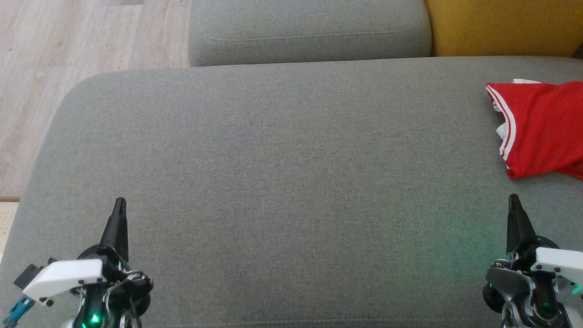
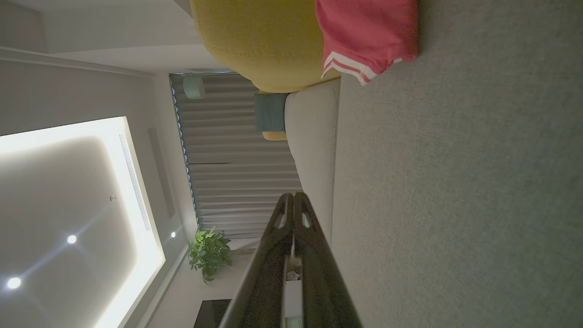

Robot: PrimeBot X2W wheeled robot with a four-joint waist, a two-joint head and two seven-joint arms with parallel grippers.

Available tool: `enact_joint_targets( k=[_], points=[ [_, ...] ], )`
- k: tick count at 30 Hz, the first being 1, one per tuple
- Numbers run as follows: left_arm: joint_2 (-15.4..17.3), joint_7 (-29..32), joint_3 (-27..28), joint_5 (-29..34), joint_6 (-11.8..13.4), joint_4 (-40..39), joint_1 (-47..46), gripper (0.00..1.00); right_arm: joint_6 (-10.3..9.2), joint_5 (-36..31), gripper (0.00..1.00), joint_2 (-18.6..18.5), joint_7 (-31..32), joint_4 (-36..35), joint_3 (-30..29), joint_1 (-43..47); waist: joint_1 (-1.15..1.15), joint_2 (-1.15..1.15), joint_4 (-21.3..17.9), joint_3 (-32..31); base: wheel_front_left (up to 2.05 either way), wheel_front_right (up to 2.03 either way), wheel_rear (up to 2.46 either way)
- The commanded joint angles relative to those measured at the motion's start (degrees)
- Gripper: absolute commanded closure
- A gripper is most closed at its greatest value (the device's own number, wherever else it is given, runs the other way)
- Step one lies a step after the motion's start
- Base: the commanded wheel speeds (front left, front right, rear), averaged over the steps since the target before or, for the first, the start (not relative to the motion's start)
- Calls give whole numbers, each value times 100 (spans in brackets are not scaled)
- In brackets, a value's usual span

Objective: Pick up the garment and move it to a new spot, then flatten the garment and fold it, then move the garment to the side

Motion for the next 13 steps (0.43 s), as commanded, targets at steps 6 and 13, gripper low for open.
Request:
enact_joint_targets(
  k=[6,13],
  points=[
    [50,43,199,-24,-41,-202,-295,100,40,-21,100,-27,28,-217,111,-315,0,0,0,0,0,0,0],
    [50,43,199,-24,-41,-202,-295,100,40,-23,100,-25,30,-217,109,-315,0,0,0,0,0,0,0]
  ],
)
